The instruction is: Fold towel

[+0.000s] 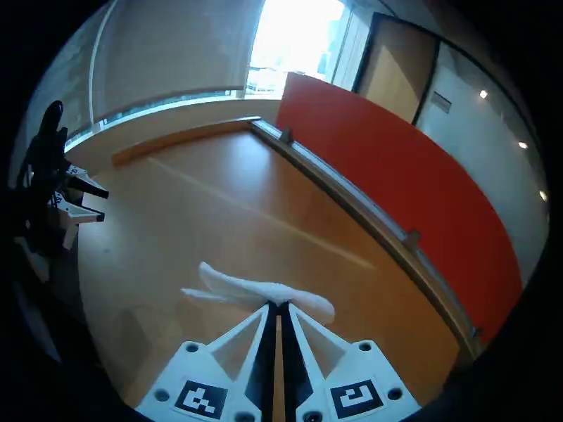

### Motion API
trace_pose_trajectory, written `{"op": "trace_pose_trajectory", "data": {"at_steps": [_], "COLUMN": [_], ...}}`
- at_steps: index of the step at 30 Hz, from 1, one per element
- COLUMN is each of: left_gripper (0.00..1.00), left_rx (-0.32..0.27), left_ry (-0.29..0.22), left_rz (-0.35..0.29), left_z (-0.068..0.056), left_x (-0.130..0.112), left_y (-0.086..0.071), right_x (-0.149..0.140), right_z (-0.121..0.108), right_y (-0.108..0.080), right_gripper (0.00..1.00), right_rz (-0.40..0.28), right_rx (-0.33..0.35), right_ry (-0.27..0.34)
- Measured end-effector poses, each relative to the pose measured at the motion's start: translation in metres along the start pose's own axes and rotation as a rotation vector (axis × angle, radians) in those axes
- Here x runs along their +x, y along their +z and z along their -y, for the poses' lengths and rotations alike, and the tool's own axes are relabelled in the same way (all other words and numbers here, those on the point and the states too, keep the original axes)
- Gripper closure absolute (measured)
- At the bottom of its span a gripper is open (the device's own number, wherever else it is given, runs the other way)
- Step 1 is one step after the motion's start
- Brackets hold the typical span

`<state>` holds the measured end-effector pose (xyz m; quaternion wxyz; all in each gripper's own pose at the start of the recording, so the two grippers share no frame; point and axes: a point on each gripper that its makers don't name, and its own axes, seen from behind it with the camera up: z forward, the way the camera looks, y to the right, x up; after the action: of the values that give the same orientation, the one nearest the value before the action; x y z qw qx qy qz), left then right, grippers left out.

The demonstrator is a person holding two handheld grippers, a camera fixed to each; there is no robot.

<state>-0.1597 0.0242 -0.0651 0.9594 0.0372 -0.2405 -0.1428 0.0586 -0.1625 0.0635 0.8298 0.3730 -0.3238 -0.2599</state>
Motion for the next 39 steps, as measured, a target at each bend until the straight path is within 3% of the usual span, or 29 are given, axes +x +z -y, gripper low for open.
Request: {"op": "trace_pose_trajectory", "data": {"at_steps": [26,39], "left_gripper": [0.06,0.06], "left_rx": [0.000,0.001], "left_ry": [0.044,0.071], "left_rz": [0.021,0.022], "left_z": [-0.042,-0.064], "left_x": [0.007,0.013], "left_y": [0.013,0.017], "right_x": [-0.099,-0.144], "right_z": [-0.157,-0.204], "right_y": [-0.100,-0.135], "right_gripper": [0.96,0.96], "right_rz": [0.095,0.130], "right_rx": [-0.167,-0.223], "right_ry": [0.086,0.128]}}
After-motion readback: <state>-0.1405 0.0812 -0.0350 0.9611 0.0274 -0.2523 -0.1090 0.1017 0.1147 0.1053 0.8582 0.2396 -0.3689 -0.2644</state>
